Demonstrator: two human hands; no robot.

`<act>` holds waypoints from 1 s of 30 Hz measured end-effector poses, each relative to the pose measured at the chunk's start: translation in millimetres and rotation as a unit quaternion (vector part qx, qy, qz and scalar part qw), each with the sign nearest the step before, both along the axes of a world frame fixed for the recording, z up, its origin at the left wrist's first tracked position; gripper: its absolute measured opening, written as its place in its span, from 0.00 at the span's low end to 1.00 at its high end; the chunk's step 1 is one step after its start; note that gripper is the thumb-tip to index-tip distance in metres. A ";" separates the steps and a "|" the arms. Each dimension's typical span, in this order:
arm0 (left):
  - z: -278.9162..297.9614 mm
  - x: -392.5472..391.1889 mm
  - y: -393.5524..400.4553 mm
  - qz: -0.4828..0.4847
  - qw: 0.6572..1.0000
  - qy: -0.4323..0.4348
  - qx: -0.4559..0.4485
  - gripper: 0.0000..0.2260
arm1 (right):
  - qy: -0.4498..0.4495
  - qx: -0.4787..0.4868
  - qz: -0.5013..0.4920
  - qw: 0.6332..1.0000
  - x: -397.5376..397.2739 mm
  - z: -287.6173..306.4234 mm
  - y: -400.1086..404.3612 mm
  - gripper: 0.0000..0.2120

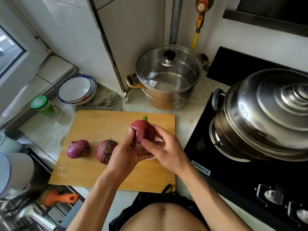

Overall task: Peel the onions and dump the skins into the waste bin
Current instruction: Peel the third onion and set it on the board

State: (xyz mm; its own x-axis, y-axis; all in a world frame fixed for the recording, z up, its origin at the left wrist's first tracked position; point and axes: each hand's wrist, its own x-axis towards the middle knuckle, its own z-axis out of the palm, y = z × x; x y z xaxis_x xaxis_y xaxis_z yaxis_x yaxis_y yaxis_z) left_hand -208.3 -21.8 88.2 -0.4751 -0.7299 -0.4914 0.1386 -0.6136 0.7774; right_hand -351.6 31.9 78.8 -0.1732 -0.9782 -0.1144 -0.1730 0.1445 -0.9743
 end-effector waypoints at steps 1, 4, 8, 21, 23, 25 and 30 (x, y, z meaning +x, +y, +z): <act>-1.9 0.6 -0.5 -0.010 1.000 -0.019 -0.012 0.28 | -0.007 -0.003 0.006 1.000 -0.7 1.7 -0.1 0.24; -1.5 4.1 -0.1 -0.046 0.993 -0.081 -0.076 0.26 | -0.005 -0.018 -0.008 1.000 -1.5 3.1 0.6 0.32; 7.7 11.0 -2.0 -0.018 0.972 -0.151 -0.178 0.19 | 0.017 -0.036 -0.008 0.999 1.0 3.1 1.6 0.37; 9.5 6.5 8.0 0.008 0.973 -0.113 -0.200 0.21 | -0.048 -0.050 -0.022 0.997 -0.7 4.3 1.9 0.28; 10.0 8.4 6.8 -0.014 0.974 -0.102 -0.200 0.22 | -0.101 -0.036 -0.043 0.993 -3.1 2.8 3.2 0.25; 9.0 11.5 4.4 -0.038 0.978 -0.088 -0.188 0.25 | -0.121 -0.030 -0.058 0.990 -5.4 0.4 3.2 0.24; 11.3 15.0 4.1 -0.047 0.985 -0.054 -0.158 0.27 | -0.097 -0.035 -0.060 0.993 -2.8 1.8 1.8 0.23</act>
